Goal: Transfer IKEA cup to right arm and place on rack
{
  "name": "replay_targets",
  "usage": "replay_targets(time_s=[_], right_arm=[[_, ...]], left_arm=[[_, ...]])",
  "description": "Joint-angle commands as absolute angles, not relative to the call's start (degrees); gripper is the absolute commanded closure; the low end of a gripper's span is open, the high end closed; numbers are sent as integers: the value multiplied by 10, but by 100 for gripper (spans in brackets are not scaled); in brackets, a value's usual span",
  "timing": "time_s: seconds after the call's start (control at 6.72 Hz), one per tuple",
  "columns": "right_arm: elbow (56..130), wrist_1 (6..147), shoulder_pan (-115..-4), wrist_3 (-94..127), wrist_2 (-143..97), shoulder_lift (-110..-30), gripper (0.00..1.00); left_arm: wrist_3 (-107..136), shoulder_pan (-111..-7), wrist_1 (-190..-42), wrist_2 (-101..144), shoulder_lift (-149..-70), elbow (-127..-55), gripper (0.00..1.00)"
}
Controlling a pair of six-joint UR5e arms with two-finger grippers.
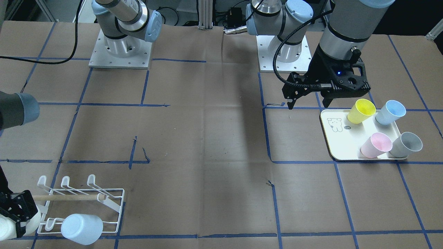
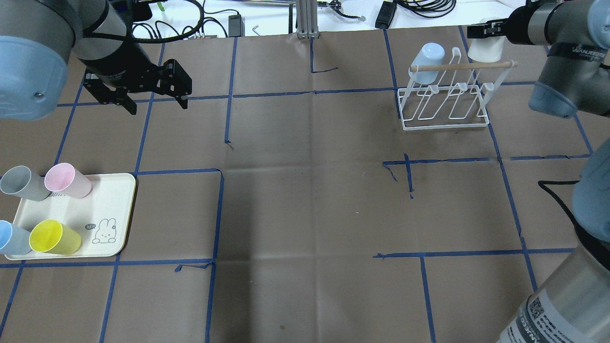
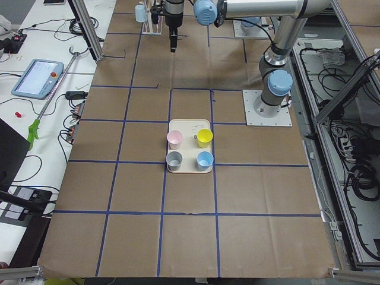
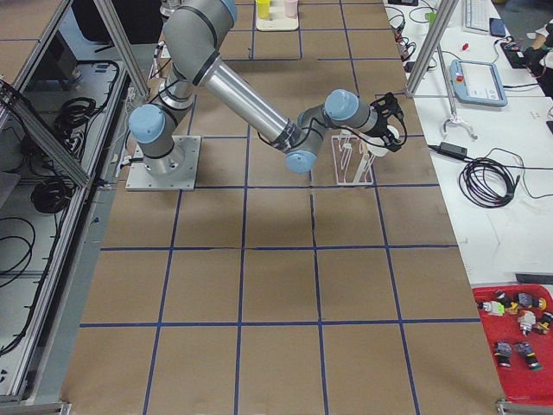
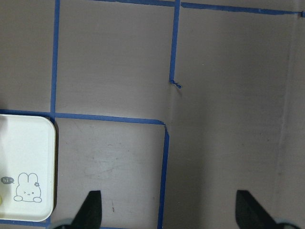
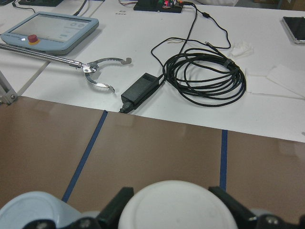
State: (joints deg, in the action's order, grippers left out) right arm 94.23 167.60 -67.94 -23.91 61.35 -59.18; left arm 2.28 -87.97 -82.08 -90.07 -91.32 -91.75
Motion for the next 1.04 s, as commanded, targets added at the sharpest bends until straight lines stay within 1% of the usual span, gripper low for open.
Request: replay_targets(time_s=[0.0,0.15,0.74,0.89], right_arm=[[943,1673,-679,-238,610,-588,41],[943,1670,-679,-215,607,-590,1],[942,1663,-679,-201,609,-598,0],[940,1660,-679,-202,610,-612,0]], left_arm=[[23,-880,-821,-901,-913,-918,0],[23,-880,-821,-901,-913,-918,1],[23,-880,-819,-899,-913,-918,1],[23,-880,-819,-898,-913,-918,0]])
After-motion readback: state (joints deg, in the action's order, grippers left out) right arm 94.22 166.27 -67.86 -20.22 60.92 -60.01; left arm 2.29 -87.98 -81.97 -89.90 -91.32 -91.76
